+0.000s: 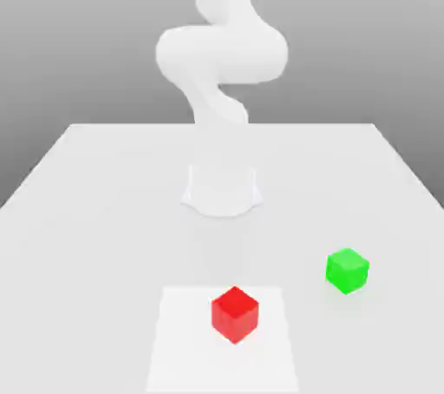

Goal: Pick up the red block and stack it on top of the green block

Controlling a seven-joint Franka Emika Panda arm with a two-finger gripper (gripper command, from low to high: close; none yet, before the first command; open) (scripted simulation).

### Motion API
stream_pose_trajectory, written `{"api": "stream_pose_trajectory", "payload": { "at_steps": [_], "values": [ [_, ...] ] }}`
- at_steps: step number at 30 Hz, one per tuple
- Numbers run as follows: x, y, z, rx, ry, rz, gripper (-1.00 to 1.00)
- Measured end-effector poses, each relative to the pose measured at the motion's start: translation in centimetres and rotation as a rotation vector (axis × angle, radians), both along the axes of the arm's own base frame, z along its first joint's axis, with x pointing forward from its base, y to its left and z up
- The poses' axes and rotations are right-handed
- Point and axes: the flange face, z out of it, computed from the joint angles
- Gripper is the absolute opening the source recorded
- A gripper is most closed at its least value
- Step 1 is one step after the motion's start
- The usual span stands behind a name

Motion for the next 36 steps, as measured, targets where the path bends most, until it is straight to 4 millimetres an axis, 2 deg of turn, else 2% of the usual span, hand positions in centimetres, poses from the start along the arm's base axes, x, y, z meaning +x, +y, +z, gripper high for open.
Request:
{"api": "stream_pose_trajectory", "payload": {
  "at_steps": [4, 6, 9, 14, 19, 21, 30, 31, 36],
  "values": [
    [4.7, 0.2, -9.9, 0.151, 0.172, -0.087, 0.00],
    [6.0, 0.7, -14.9, 0.203, 0.256, -0.140, 0.00],
    [7.0, 1.6, -22.3, 0.255, 0.381, -0.233, 0.00],
    [5.8, 2.8, -33.9, 0.273, 0.563, -0.419, 0.00],
    [2.0, 2.5, -43.3, 0.220, 0.685, -0.636, 0.00],
    [1.4, 2.3, -45.2, 0.207, 0.696, -0.674, 0.00],
    [1.1, 2.4, -51.4, 0.201, 0.701, -0.682, 0.00],
    [1.0, 2.4, -51.7, 0.201, 0.703, -0.683, -1.00],
    [1.0, 2.4, -51.7, 0.202, 0.700, -0.682, -1.00]
  ]
}}
